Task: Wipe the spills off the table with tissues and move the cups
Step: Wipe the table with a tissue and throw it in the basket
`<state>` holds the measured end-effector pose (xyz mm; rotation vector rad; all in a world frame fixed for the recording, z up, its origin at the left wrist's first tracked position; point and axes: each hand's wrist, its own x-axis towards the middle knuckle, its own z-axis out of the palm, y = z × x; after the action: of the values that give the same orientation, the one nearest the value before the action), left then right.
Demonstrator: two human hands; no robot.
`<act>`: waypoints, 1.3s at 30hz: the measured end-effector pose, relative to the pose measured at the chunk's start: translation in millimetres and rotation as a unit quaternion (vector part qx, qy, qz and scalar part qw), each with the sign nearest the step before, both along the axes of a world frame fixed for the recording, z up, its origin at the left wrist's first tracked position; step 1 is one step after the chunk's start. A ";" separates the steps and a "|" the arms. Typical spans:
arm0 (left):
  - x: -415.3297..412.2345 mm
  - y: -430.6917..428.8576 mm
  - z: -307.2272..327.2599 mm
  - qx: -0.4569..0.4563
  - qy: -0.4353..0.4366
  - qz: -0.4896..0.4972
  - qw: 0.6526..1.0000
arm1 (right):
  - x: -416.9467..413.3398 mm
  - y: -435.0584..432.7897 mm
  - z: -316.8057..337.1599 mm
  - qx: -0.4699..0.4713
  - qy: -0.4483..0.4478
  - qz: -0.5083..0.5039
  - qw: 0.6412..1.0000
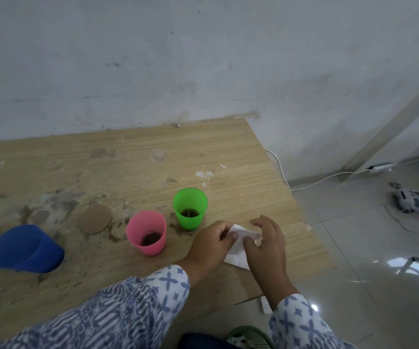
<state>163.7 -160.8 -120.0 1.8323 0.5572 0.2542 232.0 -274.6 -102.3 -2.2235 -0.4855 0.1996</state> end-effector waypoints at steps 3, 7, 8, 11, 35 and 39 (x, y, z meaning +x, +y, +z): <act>-7.6 7.7 19.3 -0.006 -0.025 0.028 0.999 | -1.0 11.0 22.1 0.063 0.078 0.009 0.995; -23.6 22.0 44.8 -0.015 -0.060 0.073 0.995 | -11.2 29.9 45.4 0.106 0.127 0.037 0.985; -27.4 25.8 51.5 -0.017 -0.067 0.082 0.994 | -15.4 34.5 50.9 0.118 0.136 0.046 0.983; -44.2 41.4 69.9 -0.013 -0.098 0.118 0.988 | -31.7 53.2 68.1 0.158 0.161 0.080 0.971; -191.1 167.8 12.2 -0.045 0.012 0.149 0.988 | -162.2 213.6 70.2 -0.042 0.009 0.186 0.982; -200.1 169.1 -1.0 0.037 -0.042 0.064 0.996 | -182.2 226.8 39.1 -0.190 -0.057 0.254 0.947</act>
<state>-36.4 8.3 -120.9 1.8505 0.6134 0.4405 49.8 -47.8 -63.2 -2.4459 -1.1679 0.4673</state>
